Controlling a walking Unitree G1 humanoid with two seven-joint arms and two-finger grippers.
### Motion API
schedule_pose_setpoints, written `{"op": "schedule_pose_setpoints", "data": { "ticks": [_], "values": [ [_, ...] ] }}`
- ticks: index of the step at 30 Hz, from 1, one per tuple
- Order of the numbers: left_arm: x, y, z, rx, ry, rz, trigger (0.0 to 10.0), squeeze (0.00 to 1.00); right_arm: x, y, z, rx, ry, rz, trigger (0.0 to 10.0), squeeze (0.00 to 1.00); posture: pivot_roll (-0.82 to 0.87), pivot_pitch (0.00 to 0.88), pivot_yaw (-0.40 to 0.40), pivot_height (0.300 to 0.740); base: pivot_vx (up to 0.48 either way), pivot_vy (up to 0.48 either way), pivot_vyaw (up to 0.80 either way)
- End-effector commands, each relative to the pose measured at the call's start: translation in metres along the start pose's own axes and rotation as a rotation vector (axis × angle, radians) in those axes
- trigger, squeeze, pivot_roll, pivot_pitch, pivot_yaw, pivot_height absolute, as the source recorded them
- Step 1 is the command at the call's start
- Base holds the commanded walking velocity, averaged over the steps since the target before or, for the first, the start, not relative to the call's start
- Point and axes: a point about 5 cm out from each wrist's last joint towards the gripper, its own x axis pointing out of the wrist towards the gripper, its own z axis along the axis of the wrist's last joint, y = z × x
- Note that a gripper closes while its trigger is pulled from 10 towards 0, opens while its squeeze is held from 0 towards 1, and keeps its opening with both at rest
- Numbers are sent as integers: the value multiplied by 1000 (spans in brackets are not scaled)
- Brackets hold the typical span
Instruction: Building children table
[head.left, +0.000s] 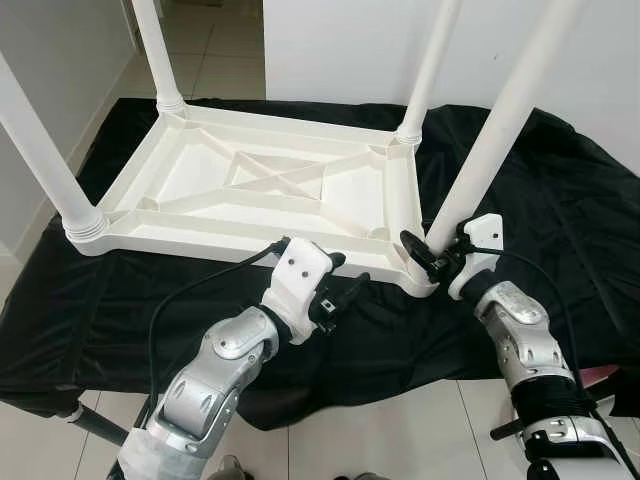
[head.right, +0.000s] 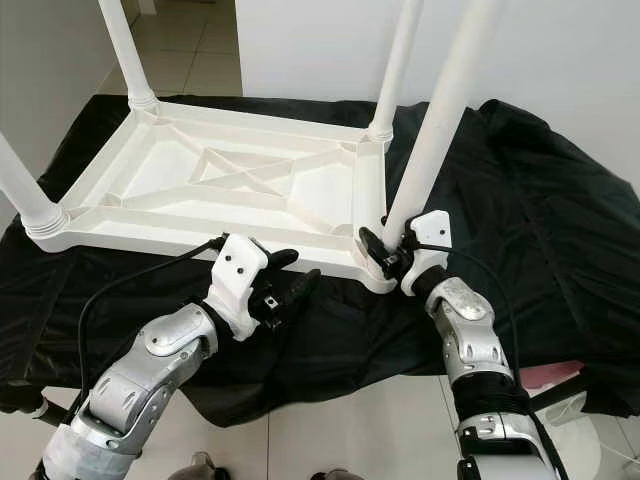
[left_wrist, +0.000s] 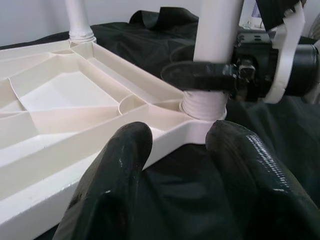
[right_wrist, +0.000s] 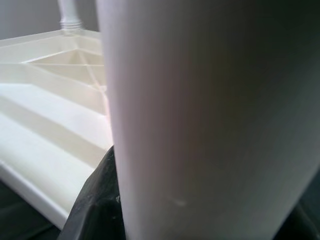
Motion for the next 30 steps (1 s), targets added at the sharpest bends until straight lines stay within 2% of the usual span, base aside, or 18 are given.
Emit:
{"op": "schedule_pose_setpoints", "data": {
  "ticks": [1, 3, 4, 7, 8, 9, 11, 12, 13, 16, 20, 23, 27, 30],
  "values": [
    [1, -3, -6, -18, 20, -80, 10000, 663, -6, -4, -4, 14, 18, -110, 10000, 0, 17, 58, -66, 740, 0, 0, 0],
    [1, -3, -6, -18, 20, -80, 10000, 663, -6, -4, -4, 14, 18, -110, 10000, 0, 17, 58, -66, 740, 0, 0, 0],
    [0, -3, -7, -46, 17, -87, 10000, 1000, -7, -1, -4, 30, 11, -131, 10000, 0, 15, 61, -65, 740, 0, 0, 0],
    [-1, -5, -8, -37, 29, -112, 10000, 1000, -12, 6, -6, 93, 0, -252, 10000, 0, 10, 68, -57, 740, 0, 0, 0],
    [-1, -5, -8, -37, 29, -112, 10000, 1000, -12, 6, -6, 93, 0, -252, 10000, 0, 10, 68, -57, 740, 0, 0, 0],
    [-1, -5, -7, -3, 34, -107, 10000, 1000, -14, 11, -7, 124, 2, -327, 10000, 0, 11, 72, -55, 740, 0, 0, 0],
    [-1, -5, -7, 4, 36, -103, 10000, 1000, -15, 13, -7, 115, 9, -356, 10000, 0, 12, 73, -55, 740, 0, 0, 0],
    [-1, -5, -7, 16, 38, -105, 10000, 180, -15, 18, -7, 124, 10, -396, 10000, 0, 12, 78, -52, 740, 0, 0, 0],
    [0, -3, -6, 22, 37, -100, 10000, 0, -16, 29, -9, 132, 24, -487, 10000, 0, 12, 78, -52, 740, 0, 0, 0],
    [0, -3, -5, 16, 32, -95, 10000, 0, -16, 36, -7, 115, 27, -559, 10000, 0, 12, 83, -55, 740, 0, 0, 0],
    [1, 0, -4, 50, 21, -39, 10000, 0, -12, 53, -8, 163, 38, -623, 10000, 0, 14, 91, -56, 740, 0, 0, 0],
    [1, -2, -4, 47, 16, -26, 10000, 0, -10, 59, -6, 192, 36, -605, 10000, 0, 13, 95, -53, 740, 0, 0, 0],
    [2, -3, -4, 37, 21, -20, 10000, 0, -12, 58, -3, 217, 21, -589, 10000, 0, 10, 98, -49, 740, 0, 0, 0],
    [2, -4, -4, 60, 20, -19, 10000, 0, -13, 57, 1, 174, 7, -559, 10000, 0, 10, 100, -47, 740, 0, 0, 0]
  ]
}}
